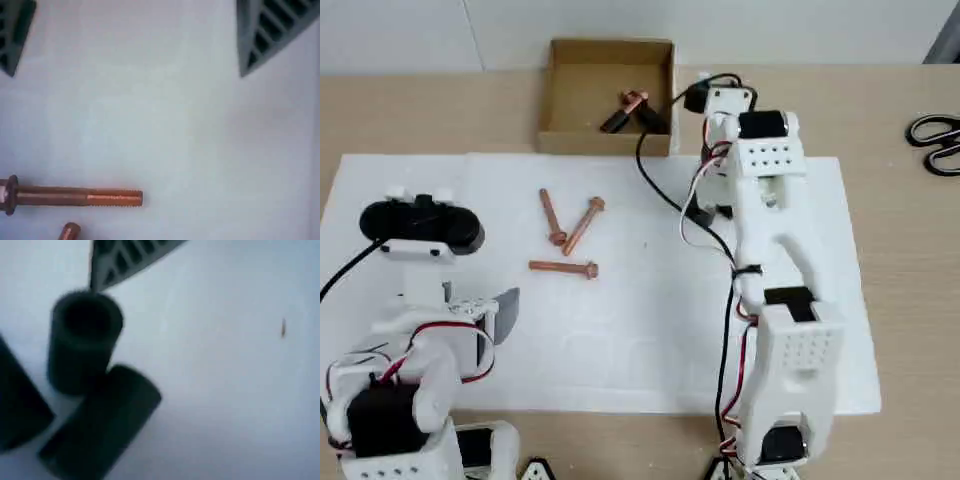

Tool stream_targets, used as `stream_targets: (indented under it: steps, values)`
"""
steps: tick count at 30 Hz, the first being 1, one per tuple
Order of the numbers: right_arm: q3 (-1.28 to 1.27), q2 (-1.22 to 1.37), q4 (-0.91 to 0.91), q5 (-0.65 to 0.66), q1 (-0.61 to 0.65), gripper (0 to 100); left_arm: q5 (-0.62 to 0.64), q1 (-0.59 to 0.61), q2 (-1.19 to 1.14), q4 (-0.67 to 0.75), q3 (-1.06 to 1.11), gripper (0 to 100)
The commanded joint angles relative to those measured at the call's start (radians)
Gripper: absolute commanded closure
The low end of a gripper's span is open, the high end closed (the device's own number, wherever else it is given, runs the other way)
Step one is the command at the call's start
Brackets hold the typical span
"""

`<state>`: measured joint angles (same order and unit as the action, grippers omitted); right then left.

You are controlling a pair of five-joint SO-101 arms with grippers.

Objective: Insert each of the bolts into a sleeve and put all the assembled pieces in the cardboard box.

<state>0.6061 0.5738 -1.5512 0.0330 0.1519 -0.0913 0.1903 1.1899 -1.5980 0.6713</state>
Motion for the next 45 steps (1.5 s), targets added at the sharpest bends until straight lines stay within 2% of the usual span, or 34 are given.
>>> stream_targets:
  steps: [1, 12, 19, 25, 32, 37, 41, 45]
  values:
    - [0.104, 0.051, 0.002, 0.011, -0.008, 68.0, -0.002, 0.003, 0.005, 0.026, 0.001, 73]
    - [0.158, 0.125, -0.116, 0.015, -0.007, 67.9, -0.002, 0.003, 0.005, 0.026, 0.001, 73]
    - [0.100, 0.104, -0.142, 0.025, 0.019, 68.0, -0.002, 0.003, 0.005, 0.026, 0.001, 73]
    - [0.005, -0.016, -0.145, 0.018, 0.053, 68.0, -0.002, 0.003, 0.005, 0.026, 0.001, 73]
    - [-0.121, -0.282, -0.145, 0.020, 0.162, 68.1, -0.003, 0.002, 0.005, 0.028, 0.001, 73]
    - [-0.149, -0.331, -0.113, -0.087, 0.182, 68.1, -0.003, 0.002, 0.005, 0.028, 0.001, 73]
    - [-0.144, -0.228, -0.091, -0.172, 0.182, 68.1, -0.003, 0.002, 0.005, 0.028, 0.001, 73]
    - [-0.144, -0.122, -0.044, -0.198, 0.182, 68.2, -0.003, 0.002, 0.005, 0.028, 0.001, 73]
